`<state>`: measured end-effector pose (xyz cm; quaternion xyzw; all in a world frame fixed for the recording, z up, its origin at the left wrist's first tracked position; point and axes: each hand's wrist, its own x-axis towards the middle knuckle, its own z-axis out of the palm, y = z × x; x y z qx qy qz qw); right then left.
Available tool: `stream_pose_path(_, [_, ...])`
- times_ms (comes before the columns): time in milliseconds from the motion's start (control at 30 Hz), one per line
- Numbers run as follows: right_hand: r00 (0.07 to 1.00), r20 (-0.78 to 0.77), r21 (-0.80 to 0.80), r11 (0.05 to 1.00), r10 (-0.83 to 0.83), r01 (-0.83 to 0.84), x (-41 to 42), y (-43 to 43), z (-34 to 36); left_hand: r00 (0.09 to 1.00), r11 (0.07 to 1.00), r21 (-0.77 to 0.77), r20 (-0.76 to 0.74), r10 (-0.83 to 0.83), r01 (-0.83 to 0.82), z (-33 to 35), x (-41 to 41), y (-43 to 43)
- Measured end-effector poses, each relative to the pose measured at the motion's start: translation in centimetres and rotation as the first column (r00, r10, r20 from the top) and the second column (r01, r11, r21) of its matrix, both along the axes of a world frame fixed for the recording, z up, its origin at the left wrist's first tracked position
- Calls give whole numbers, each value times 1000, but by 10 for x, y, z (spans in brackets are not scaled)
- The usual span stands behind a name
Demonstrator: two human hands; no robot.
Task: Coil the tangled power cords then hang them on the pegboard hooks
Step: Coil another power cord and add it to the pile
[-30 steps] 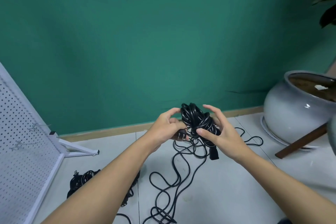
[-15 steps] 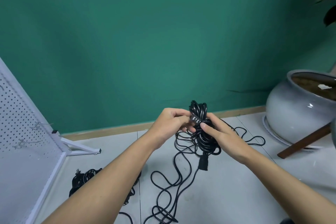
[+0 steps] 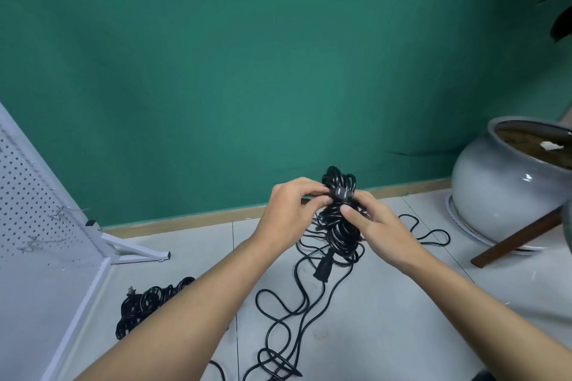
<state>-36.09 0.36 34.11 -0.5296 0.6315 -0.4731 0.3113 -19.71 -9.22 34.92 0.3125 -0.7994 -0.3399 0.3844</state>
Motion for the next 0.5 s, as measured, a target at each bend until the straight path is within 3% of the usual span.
stream_pose_path(100, [993,117,62,998,22,-29,4,5,5,1000,1000,8,1,29,-29,2,1,2])
stream_pose_path(233, [987,142,25,997,-70,67,8,3,6,1000,999,38,-19,13,-12,3,-1,9])
stream_pose_path(500, [912,339,93,973,-231,212,-5,-7,2,964,926,331,-248,-99,180,8,0,7])
